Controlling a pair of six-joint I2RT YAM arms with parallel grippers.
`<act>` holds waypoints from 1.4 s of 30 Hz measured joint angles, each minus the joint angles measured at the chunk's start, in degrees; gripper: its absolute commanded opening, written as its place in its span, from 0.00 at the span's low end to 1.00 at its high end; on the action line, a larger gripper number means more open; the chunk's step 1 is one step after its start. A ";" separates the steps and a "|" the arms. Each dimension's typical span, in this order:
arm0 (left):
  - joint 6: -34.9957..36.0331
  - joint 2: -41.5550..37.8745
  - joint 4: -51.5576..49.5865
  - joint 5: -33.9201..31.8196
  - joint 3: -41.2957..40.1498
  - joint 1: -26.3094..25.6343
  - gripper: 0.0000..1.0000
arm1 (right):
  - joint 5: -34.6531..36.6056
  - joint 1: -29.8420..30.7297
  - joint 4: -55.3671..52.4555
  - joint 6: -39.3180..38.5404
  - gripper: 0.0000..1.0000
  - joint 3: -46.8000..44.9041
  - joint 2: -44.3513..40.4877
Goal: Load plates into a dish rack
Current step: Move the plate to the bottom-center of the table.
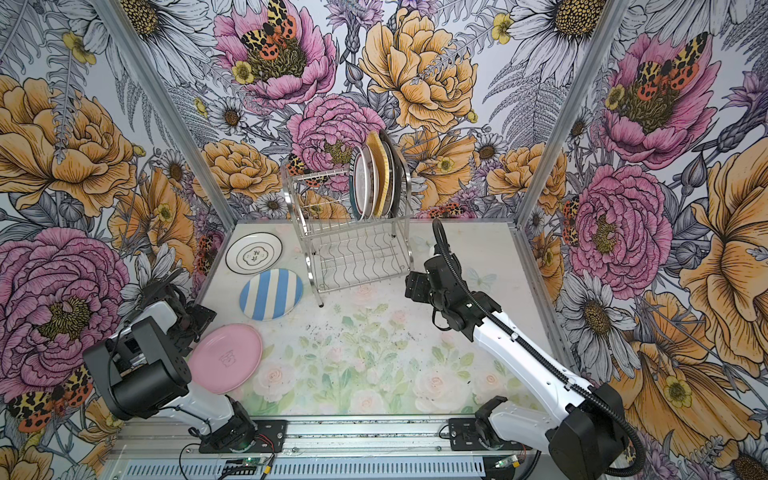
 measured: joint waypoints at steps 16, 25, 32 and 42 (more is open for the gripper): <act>-0.24 -8.39 -0.66 6.73 -7.21 -2.23 0.88 | -0.31 -0.48 0.15 0.00 0.78 -1.95 -2.32; -1.86 -13.62 -2.58 9.62 -11.37 -5.33 0.88 | -0.39 -0.50 0.33 0.00 0.77 -2.51 -2.64; -2.19 -14.82 -4.63 9.55 -11.34 -1.07 0.88 | -0.63 -0.76 0.48 0.22 0.78 -2.64 -2.64; -2.86 -11.96 -5.16 10.10 -11.37 -0.20 0.87 | -0.81 -0.85 0.83 0.44 0.78 -3.37 -3.13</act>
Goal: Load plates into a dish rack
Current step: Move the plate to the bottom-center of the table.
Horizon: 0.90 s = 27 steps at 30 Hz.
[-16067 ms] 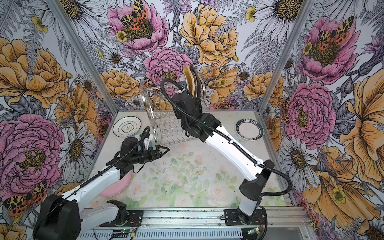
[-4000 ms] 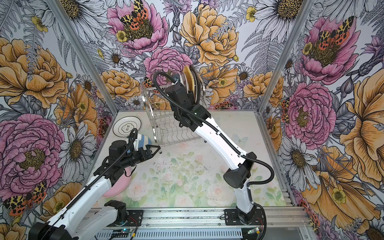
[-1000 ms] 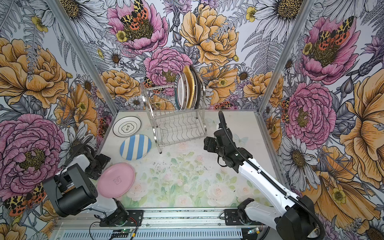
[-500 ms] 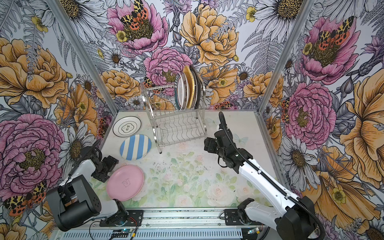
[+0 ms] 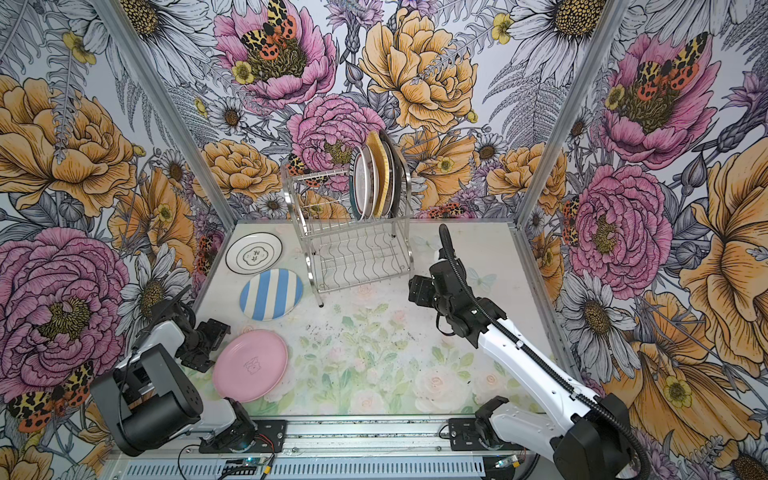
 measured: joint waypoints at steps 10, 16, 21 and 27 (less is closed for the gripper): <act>-4.07 -1.88 -0.04 1.68 -2.16 -10.14 0.86 | 0.00 -0.02 0.13 0.00 0.78 -0.04 -0.15; -10.21 -7.10 -0.28 3.06 -6.12 -20.02 0.86 | -0.04 -0.17 0.15 0.02 0.78 -0.04 -0.50; -17.00 -11.82 -0.72 3.65 -7.61 -28.83 0.86 | -0.09 -0.31 0.15 0.20 0.79 -0.07 -0.98; -18.62 -15.72 -3.91 1.79 -6.14 -32.35 0.85 | -0.26 -0.39 0.17 0.39 0.79 -0.28 -1.03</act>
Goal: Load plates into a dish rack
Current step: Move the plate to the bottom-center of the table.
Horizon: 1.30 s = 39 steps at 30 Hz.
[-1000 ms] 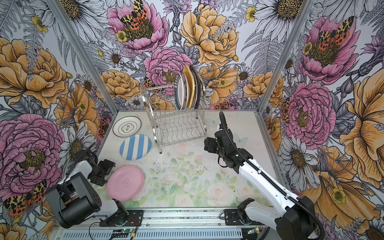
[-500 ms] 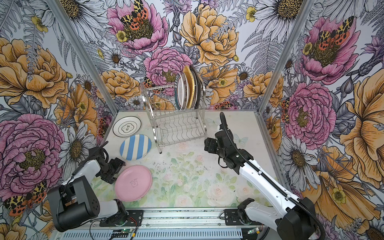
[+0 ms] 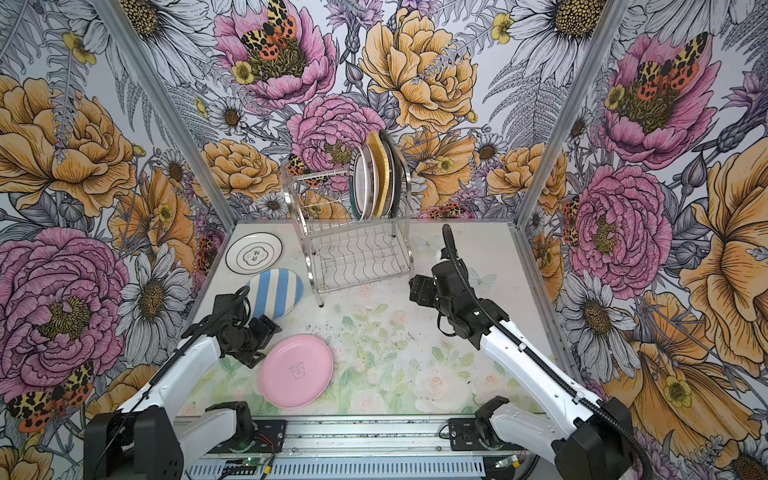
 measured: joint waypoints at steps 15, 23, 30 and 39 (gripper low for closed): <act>-3.54 -4.13 -8.55 -10.25 -2.45 -5.03 0.92 | -0.79 0.00 0.00 0.00 0.79 -0.52 -0.59; -7.02 -6.34 -8.66 -7.45 -3.10 -7.19 0.93 | -0.79 0.00 -0.02 0.02 0.79 -0.74 -0.70; -11.50 -9.03 -8.46 -4.37 -3.76 -12.72 0.93 | -0.81 0.00 0.00 0.02 0.79 -0.87 -0.70; -18.34 -5.22 -1.09 -1.64 -3.41 -24.74 0.93 | -0.85 0.00 0.00 0.09 0.79 -0.90 -0.70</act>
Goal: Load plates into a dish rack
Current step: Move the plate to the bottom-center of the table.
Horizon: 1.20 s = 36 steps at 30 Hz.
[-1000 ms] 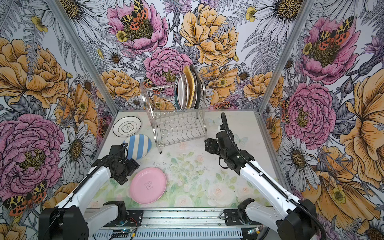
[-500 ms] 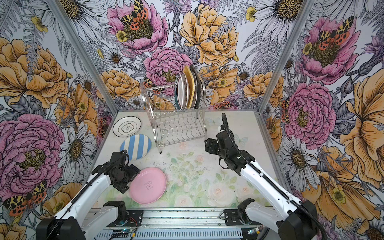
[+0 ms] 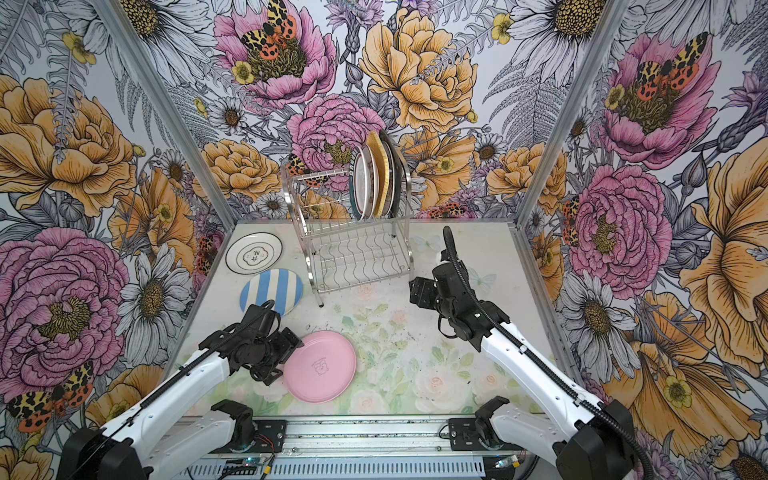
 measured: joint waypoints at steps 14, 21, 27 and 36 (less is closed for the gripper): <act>12.76 9.14 0.04 -5.20 5.05 -4.31 0.73 | -1.16 0.00 0.00 0.39 0.79 -0.74 0.02; 17.27 9.40 -2.14 -9.18 4.26 -5.57 0.57 | -1.70 0.00 0.00 0.61 0.79 -0.79 0.07; 19.80 7.28 -0.70 -9.53 2.32 -6.45 0.42 | -1.90 0.00 0.02 1.01 0.79 -0.79 0.85; 21.68 5.66 3.19 -8.63 -1.51 -7.08 0.32 | -1.92 0.00 0.00 1.05 0.79 -0.79 1.22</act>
